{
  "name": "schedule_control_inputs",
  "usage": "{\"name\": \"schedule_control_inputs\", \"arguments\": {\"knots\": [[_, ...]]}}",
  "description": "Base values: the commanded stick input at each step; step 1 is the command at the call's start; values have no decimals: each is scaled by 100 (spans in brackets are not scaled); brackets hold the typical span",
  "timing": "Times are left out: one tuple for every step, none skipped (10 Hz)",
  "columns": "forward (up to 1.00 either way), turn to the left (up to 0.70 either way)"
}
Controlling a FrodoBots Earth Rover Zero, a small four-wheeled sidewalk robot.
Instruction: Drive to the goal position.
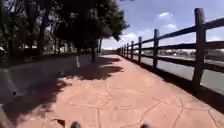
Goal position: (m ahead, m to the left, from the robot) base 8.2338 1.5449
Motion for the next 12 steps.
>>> {"name": "schedule_control_inputs", "arguments": {"knots": [[70,0],[70,0],[70,0],[70,0],[70,0],[70,0],[70,0],[70,0],[70,0],[70,0],[70,0],[70,0]]}}
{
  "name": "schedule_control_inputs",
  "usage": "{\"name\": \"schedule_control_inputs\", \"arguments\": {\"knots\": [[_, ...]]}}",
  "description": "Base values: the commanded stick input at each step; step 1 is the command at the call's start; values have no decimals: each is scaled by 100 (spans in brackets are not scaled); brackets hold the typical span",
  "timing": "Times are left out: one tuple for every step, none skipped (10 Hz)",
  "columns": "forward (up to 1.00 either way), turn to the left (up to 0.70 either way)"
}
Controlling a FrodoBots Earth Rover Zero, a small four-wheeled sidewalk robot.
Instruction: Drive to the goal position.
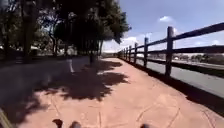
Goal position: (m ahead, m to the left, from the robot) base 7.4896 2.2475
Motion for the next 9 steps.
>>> {"name": "schedule_control_inputs", "arguments": {"knots": [[70,0],[70,-5],[70,-35],[70,-35],[70,-11],[70,0],[70,0],[70,0],[70,0]]}}
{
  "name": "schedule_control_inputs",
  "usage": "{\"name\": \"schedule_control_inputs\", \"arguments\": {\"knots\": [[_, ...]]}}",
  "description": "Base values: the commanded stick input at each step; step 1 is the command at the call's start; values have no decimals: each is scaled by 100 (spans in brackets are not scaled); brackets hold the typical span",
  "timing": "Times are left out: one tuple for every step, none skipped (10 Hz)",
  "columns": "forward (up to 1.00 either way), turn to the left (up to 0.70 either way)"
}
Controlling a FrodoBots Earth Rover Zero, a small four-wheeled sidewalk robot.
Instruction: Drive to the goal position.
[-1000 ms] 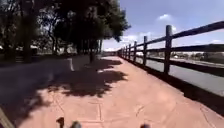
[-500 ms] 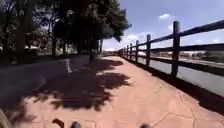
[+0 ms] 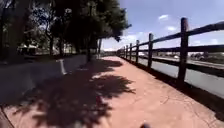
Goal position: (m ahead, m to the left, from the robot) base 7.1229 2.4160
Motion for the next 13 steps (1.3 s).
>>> {"name": "schedule_control_inputs", "arguments": {"knots": [[70,0],[70,0],[70,0],[70,0],[70,0],[70,0],[70,-2],[70,-33],[70,-35],[70,-35],[70,-20],[70,0],[70,0]]}}
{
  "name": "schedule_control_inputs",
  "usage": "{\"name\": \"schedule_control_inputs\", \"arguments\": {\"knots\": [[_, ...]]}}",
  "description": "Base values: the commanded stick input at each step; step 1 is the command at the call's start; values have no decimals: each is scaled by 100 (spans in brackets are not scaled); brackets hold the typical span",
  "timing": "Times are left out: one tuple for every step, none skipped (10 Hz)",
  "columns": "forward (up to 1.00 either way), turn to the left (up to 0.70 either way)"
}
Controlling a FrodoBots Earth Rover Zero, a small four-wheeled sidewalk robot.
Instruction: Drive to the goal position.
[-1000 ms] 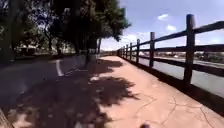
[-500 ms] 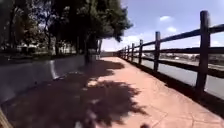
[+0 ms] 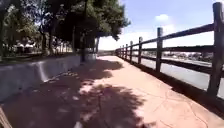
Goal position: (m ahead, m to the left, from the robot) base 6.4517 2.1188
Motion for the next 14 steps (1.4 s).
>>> {"name": "schedule_control_inputs", "arguments": {"knots": [[70,0],[70,0],[70,0],[70,0],[70,0],[70,0],[70,0],[70,0],[70,0],[70,0],[70,0],[70,0],[70,0],[70,0]]}}
